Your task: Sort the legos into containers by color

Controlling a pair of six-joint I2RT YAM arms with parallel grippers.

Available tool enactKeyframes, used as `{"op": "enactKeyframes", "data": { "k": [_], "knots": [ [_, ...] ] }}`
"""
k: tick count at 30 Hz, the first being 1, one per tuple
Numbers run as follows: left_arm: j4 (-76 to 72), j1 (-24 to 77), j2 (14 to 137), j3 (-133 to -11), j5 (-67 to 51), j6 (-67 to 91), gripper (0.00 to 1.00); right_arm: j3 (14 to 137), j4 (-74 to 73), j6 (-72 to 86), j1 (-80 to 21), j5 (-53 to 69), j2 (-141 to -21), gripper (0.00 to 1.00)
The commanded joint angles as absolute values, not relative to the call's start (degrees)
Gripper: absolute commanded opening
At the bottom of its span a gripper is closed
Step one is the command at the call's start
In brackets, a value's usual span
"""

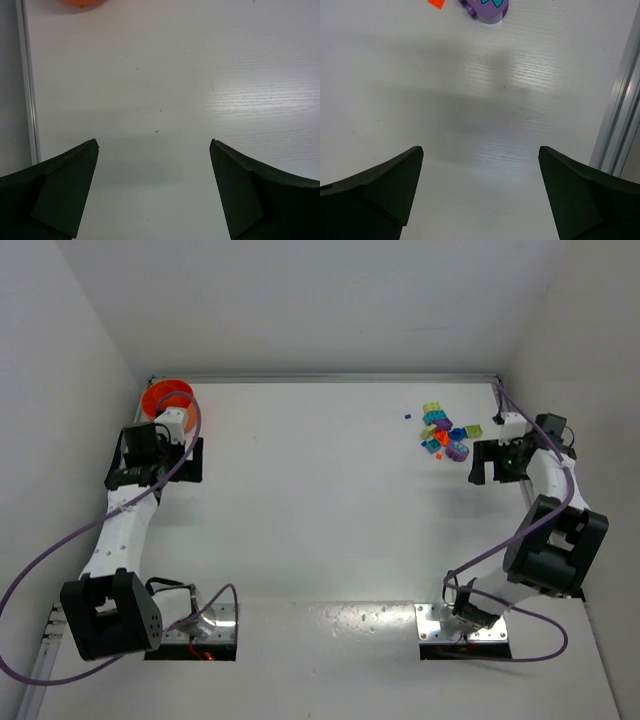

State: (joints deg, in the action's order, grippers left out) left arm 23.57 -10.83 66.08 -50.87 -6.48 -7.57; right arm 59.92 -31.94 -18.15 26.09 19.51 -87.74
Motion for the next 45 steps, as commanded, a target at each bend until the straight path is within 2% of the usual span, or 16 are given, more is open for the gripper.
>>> {"op": "enactKeyframes", "data": {
  "k": [1, 5, 9, 17, 21, 27, 32, 34, 37, 45],
  "knots": [
    [22.5, -10.28, 64.25, -51.67, -9.14, -9.49, 1.0, 61.35, -32.78, -21.88, 25.75, 20.39, -88.42, 0.99],
    [25.92, -10.28, 66.88, -54.05, -13.35, -10.02, 1.0, 65.38, -33.65, -23.64, 25.75, 21.09, -94.03, 0.95],
    [26.98, -10.28, 68.12, -55.37, -19.14, -11.34, 1.0, 75.46, -38.13, -27.94, 25.22, 22.5, -102.73, 0.9],
    [28.04, -9.76, 71.1, -57.65, -21.44, -11.34, 1.0, 91.12, -44.64, -33.83, 22.77, 25.66, -114.77, 0.87],
    [28.04, -9.23, 72.16, -58.97, -21.45, -11.34, 1.0, 95.0, -46.66, -36.12, 20.05, 26.19, -119.35, 0.87],
    [28.56, -8.61, 73.74, -60.21, -20.74, -11.34, 1.0, 94.58, -44.75, -38.58, 15.65, 24.09, -121.29, 0.81],
    [28.56, -8.09, 74.27, -60.73, -20.22, -10.81, 1.0, 94.05, -42.55, -40.42, 14.33, 21.71, -122.96, 0.81],
    [28.56, -7.56, 74.27, -60.73, -20.21, -10.81, 1.0, 94.04, -41.4, -40.43, 14.33, 20.05, -122.96, 0.84],
    [28.56, -7.56, 74.27, -60.73, -20.21, -10.81, 1.0, 94.04, -39.74, -40.43, 14.33, 18.46, -122.96, 0.95],
    [28.56, -7.03, 74.79, -60.73, -20.21, -10.81, 1.0, 91.05, -36.12, -41.92, 14.33, 17.93, -119.09, 0.95]
  ]
}}
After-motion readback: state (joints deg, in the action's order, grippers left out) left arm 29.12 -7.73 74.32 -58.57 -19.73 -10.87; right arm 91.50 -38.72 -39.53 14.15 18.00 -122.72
